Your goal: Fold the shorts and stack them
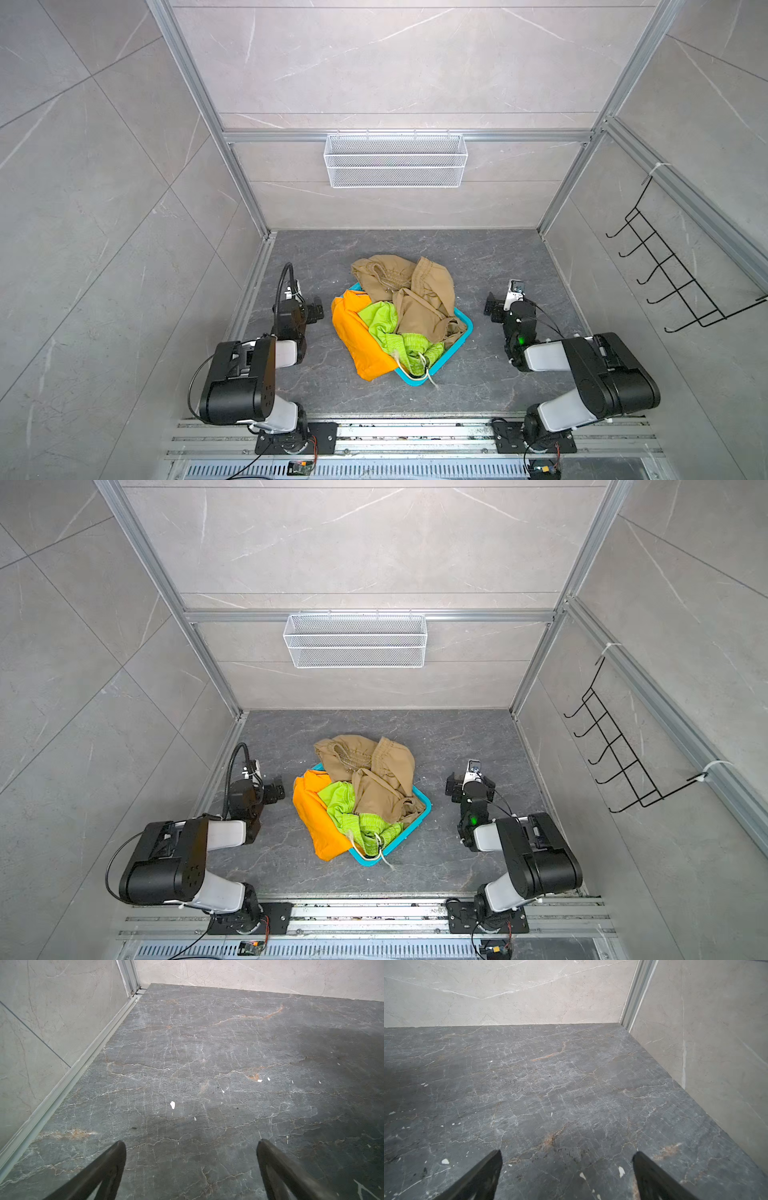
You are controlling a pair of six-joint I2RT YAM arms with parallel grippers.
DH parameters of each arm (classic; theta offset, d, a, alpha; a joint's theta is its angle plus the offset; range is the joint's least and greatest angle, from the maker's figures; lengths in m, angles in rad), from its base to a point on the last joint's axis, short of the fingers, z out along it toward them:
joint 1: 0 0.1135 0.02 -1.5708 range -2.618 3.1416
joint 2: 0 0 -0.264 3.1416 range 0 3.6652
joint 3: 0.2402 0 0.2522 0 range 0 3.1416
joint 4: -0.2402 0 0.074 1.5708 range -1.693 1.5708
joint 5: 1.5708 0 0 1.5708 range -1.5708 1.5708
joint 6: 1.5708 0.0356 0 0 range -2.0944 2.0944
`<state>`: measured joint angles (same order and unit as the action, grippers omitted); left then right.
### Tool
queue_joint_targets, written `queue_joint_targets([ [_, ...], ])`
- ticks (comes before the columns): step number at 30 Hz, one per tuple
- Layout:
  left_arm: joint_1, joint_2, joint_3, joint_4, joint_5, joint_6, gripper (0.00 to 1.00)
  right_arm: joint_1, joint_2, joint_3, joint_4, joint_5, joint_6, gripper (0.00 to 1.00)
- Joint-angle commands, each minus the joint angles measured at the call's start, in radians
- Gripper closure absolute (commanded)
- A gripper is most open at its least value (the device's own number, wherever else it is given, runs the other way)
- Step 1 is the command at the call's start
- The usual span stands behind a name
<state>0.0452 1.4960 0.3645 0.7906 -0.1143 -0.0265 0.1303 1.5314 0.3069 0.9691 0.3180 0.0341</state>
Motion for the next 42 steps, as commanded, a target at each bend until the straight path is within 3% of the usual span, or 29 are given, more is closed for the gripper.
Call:
queue_joint_targets([
  [1, -0.003, 0.004, -0.002, 0.051, -0.012, 0.006, 0.00, -0.003, -0.007, 0.012, 0.016, 0.015, 0.020, 0.00],
  [35, -0.001, 0.004, 0.002, 0.049, -0.003, 0.004, 0.00, -0.002, -0.006, 0.013, 0.015, 0.014, 0.021, 0.00],
  [37, -0.009, -0.002, -0.003, 0.061, -0.048, 0.006, 0.00, -0.003, -0.009, 0.009, 0.020, 0.015, 0.021, 0.00],
  [40, -0.047, -0.106, 0.059, -0.129, -0.177, -0.007, 0.00, -0.003, -0.053, -0.006, 0.019, 0.031, 0.019, 0.00],
  [42, -0.058, -0.187, 0.142, -0.332, -0.198, -0.025, 0.00, 0.032, -0.169, 0.013, -0.092, 0.147, 0.010, 0.00],
])
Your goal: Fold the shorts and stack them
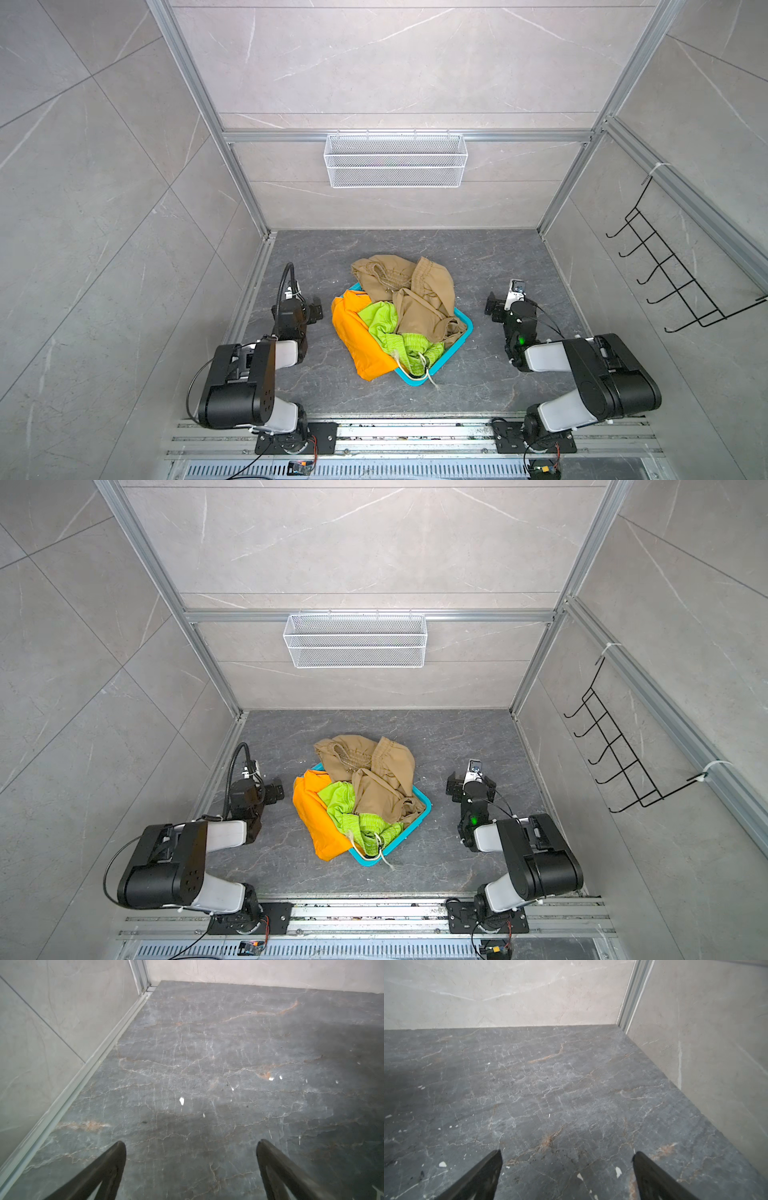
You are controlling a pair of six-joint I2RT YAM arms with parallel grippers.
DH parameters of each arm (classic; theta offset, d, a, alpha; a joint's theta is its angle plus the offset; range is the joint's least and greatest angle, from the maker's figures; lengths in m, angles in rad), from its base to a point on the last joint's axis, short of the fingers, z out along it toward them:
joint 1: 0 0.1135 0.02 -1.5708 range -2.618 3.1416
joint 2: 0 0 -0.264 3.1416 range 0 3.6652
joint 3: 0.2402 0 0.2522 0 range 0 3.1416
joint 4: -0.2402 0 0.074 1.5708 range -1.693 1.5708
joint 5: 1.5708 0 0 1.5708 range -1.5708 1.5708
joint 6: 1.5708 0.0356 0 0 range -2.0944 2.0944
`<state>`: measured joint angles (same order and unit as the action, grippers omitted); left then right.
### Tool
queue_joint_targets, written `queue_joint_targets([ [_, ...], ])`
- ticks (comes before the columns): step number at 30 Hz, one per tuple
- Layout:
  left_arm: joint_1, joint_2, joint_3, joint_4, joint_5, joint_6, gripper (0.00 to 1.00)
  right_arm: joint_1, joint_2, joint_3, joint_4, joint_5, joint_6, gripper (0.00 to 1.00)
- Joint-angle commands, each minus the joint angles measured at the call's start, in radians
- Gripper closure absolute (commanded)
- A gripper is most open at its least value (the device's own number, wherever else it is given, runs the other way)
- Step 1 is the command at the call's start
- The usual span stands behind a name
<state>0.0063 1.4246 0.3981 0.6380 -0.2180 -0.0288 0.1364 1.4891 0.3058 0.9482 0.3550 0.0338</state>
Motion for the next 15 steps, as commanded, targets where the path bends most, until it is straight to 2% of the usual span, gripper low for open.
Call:
queue_joint_targets([
  [1, -0.033, -0.142, 0.143, -0.251, -0.109, -0.039, 0.00, 0.029, -0.203, 0.031, -0.159, 0.160, 0.022, 0.00],
  [3, -0.072, -0.185, 0.208, -0.364, -0.097, -0.066, 0.00, 0.030, -0.367, 0.069, -0.331, 0.187, 0.059, 0.00],
  [5, -0.096, -0.199, 0.223, -0.348, 0.042, -0.081, 0.00, 0.031, -0.468, 0.121, -0.482, 0.162, 0.161, 0.00],
  [6, -0.097, -0.194, 0.215, -0.292, 0.107, -0.143, 0.00, 0.030, -0.499, 0.156, -0.569, 0.153, 0.231, 0.00],
  [8, -0.095, -0.175, 0.215, -0.241, 0.109, -0.367, 0.00, 0.029, -0.526, 0.236, -0.777, 0.177, 0.415, 0.00],
  [9, -0.093, -0.166, 0.238, -0.266, 0.148, -0.439, 0.00, 0.029, -0.522, 0.285, -0.869, 0.144, 0.448, 0.00],
  [12, -0.092, -0.130, 0.346, -0.379, 0.371, -0.473, 0.00, 0.032, -0.443, 0.432, -1.035, -0.120, 0.346, 0.00],
  [14, -0.101, -0.122, 0.395, -0.446, 0.437, -0.552, 0.00, 0.055, -0.380, 0.519, -1.149, -0.225, 0.350, 0.00],
  [15, -0.108, -0.127, 0.407, -0.475, 0.447, -0.588, 0.00, 0.084, -0.359, 0.543, -1.184, -0.242, 0.348, 0.00],
])
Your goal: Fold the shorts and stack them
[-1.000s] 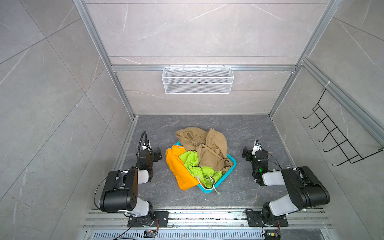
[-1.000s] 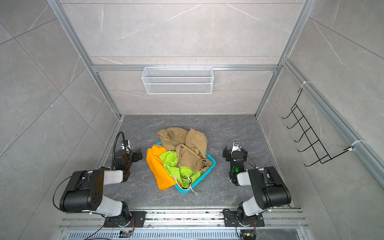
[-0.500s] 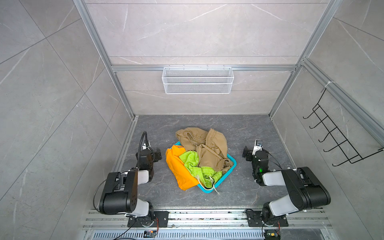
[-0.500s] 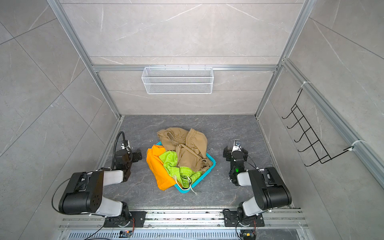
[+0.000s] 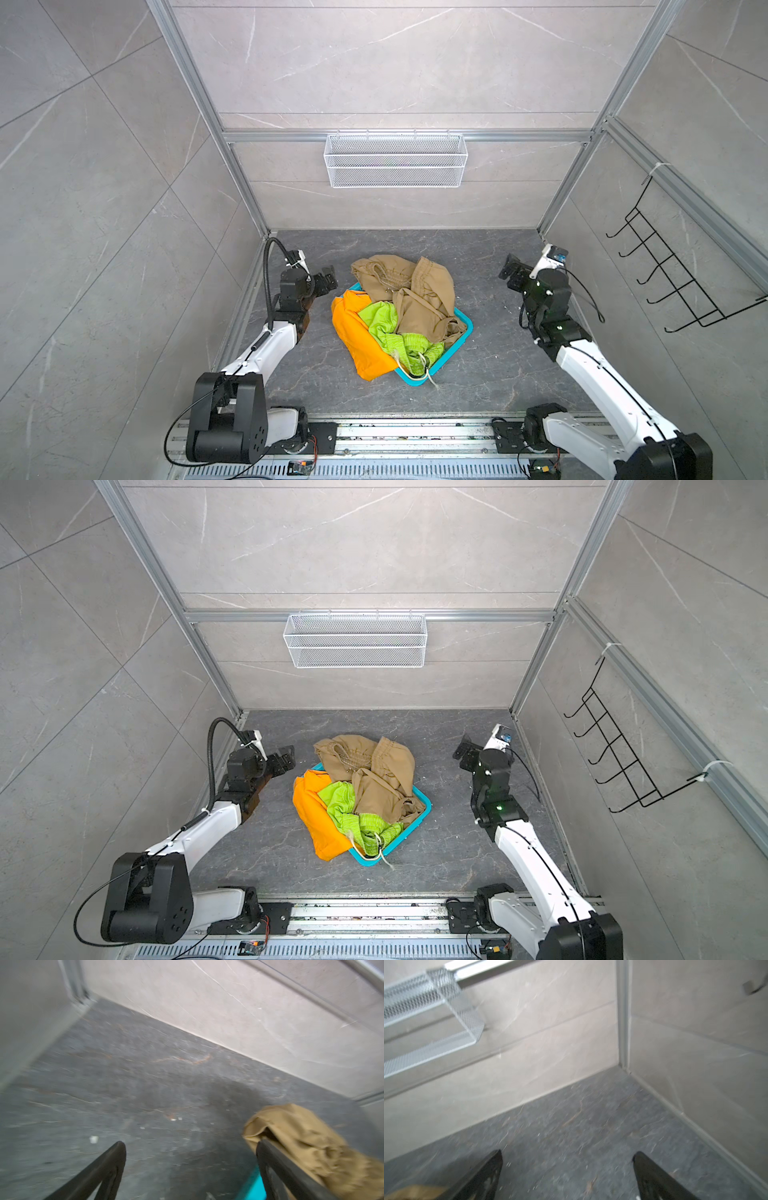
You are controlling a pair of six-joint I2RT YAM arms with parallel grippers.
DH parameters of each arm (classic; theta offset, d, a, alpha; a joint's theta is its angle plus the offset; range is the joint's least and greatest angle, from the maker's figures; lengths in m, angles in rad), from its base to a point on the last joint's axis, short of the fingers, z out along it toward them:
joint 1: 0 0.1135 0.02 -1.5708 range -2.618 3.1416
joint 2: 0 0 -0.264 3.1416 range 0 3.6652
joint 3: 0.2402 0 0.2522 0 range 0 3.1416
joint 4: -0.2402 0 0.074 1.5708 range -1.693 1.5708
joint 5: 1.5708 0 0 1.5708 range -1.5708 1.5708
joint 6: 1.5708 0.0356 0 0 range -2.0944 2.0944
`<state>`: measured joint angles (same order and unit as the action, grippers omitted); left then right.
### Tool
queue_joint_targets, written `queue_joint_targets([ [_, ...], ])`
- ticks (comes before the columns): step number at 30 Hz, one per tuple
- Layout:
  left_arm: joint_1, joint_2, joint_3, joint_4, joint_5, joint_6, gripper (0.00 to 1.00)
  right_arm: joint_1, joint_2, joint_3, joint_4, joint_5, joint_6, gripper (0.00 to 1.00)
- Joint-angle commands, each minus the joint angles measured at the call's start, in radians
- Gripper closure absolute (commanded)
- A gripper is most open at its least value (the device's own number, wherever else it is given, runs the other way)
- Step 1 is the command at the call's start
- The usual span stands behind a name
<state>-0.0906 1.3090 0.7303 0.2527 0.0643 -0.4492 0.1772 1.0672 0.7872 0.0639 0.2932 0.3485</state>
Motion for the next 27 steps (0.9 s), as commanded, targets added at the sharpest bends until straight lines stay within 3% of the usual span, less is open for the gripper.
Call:
queue_joint_targets([
  [1, -0.025, -0.028, 0.086, -0.132, 0.156, -0.189, 0.00, 0.085, 0.081, 0.084, -0.331, -0.189, 0.026, 0.00],
  [3, -0.086, -0.083, 0.112, -0.245, 0.043, -0.161, 0.00, 0.187, 0.097, 0.102, -0.364, -0.164, 0.011, 0.00],
  [6, -0.227, -0.174, 0.151, -0.377, -0.213, -0.069, 0.00, 0.322, 0.144, 0.134, -0.420, -0.150, 0.003, 0.00],
  [7, -0.265, -0.201, 0.145, -0.381, -0.263, -0.050, 0.00, 0.356, 0.164, 0.140, -0.431, -0.151, 0.006, 0.00],
  [9, -0.284, -0.243, 0.099, -0.324, -0.249, -0.010, 0.00, 0.407, 0.198, 0.135, -0.419, -0.151, 0.006, 0.00],
  [10, -0.282, -0.261, 0.044, -0.250, -0.238, -0.018, 0.00, 0.431, 0.213, 0.124, -0.399, -0.148, 0.006, 0.00],
  [12, -0.279, -0.298, -0.039, -0.242, -0.338, -0.206, 0.01, 0.465, 0.263, 0.120, -0.369, -0.146, 0.016, 0.00],
  [15, -0.274, -0.347, -0.135, -0.126, -0.258, -0.174, 0.00, 0.480, 0.375, 0.162, -0.381, -0.114, 0.031, 0.00],
  [21, -0.278, -0.275, -0.001, -0.361, -0.200, -0.188, 0.00, 0.434, 0.580, 0.260, -0.417, 0.071, -0.006, 0.00],
  [27, -0.304, -0.251, 0.018, -0.363, -0.105, -0.260, 0.00, 0.314, 0.677, 0.458, -0.528, 0.075, -0.035, 0.00],
])
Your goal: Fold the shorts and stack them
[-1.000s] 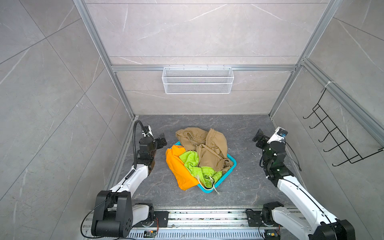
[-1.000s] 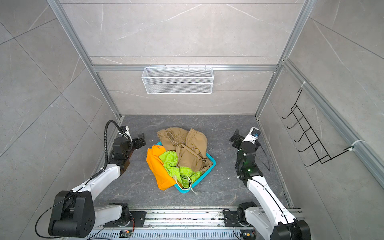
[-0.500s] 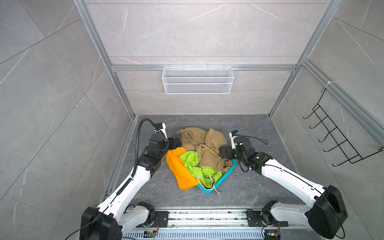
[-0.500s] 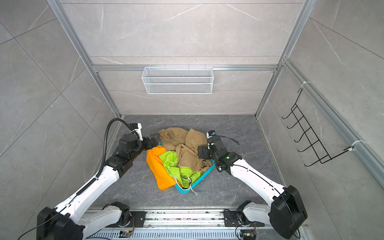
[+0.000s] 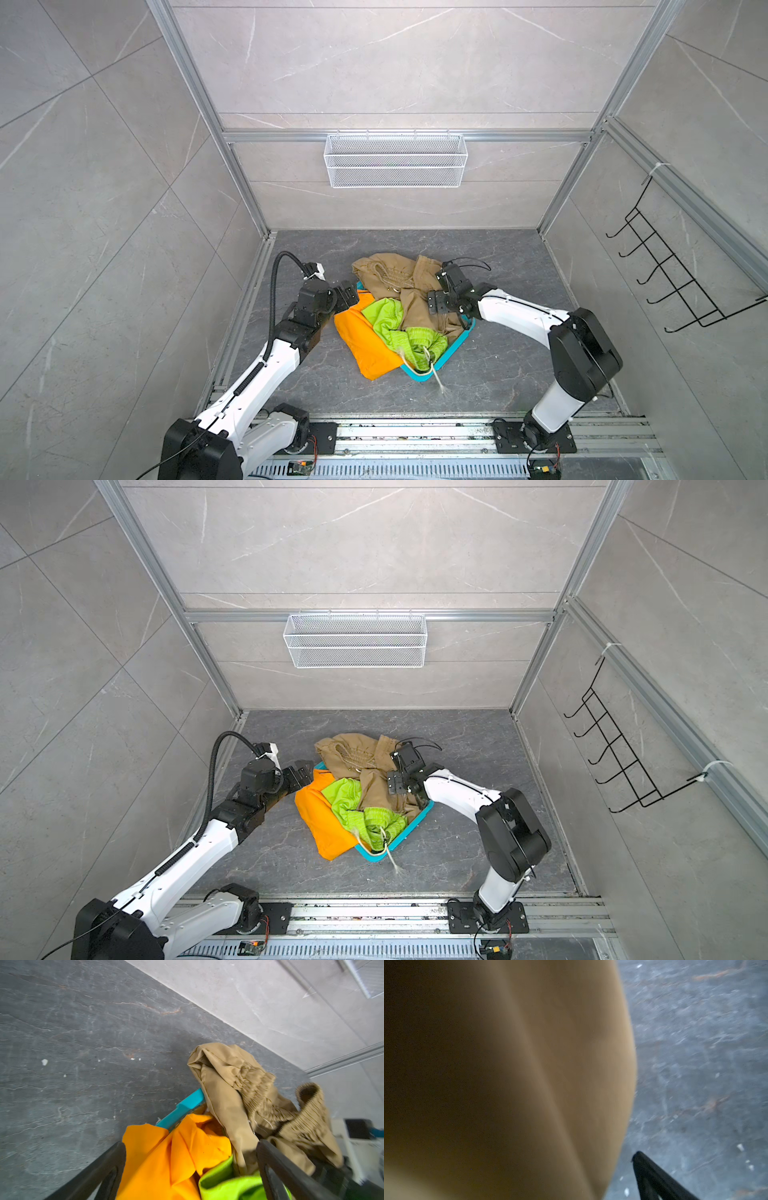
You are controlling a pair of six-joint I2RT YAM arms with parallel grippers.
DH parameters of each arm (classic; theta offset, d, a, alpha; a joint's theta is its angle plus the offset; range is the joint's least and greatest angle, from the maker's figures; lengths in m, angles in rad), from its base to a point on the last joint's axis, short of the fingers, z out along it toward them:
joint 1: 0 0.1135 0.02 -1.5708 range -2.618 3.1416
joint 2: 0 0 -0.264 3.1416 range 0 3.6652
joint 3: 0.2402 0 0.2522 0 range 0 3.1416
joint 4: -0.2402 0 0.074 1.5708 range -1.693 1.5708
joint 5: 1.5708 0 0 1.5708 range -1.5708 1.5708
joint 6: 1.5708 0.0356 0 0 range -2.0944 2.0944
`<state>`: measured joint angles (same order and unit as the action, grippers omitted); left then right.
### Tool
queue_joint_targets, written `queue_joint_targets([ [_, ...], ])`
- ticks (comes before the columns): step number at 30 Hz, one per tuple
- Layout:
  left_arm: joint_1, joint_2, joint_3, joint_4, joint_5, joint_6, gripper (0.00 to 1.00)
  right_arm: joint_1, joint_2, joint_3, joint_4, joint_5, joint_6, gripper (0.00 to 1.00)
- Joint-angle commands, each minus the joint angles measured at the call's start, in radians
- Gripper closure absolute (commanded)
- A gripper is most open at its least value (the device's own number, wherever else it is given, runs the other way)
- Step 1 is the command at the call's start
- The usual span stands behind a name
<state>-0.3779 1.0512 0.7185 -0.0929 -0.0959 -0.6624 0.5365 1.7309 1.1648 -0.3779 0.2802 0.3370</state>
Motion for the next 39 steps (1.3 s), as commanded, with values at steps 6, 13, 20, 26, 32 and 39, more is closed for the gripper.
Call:
queue_joint_targets([
  [6, -0.027, 0.010, 0.102, -0.114, 0.093, -0.041, 0.00, -0.022, -0.116, 0.217, -0.237, 0.046, -0.035, 0.00],
  [13, -0.027, -0.003, 0.124, -0.173, 0.104, -0.052, 0.00, 0.189, -0.285, 0.151, -0.242, -0.088, -0.044, 0.00],
  [20, -0.026, -0.044, 0.097, -0.209, 0.077, -0.060, 0.00, 0.466, -0.170, 0.130, -0.206, -0.065, -0.063, 0.03],
  [26, -0.026, -0.102, 0.078, -0.284, 0.031, -0.054, 0.00, 0.541, 0.002, 0.165, -0.176, -0.011, -0.040, 0.12],
  [32, -0.026, -0.141, 0.035, -0.283, 0.040, -0.055, 0.00, 0.542, 0.105, 0.204, -0.176, 0.080, -0.057, 0.17],
  [39, -0.026, -0.126, 0.038, -0.289, 0.062, -0.036, 0.00, 0.534, 0.095, 0.217, -0.182, 0.153, -0.080, 0.16],
])
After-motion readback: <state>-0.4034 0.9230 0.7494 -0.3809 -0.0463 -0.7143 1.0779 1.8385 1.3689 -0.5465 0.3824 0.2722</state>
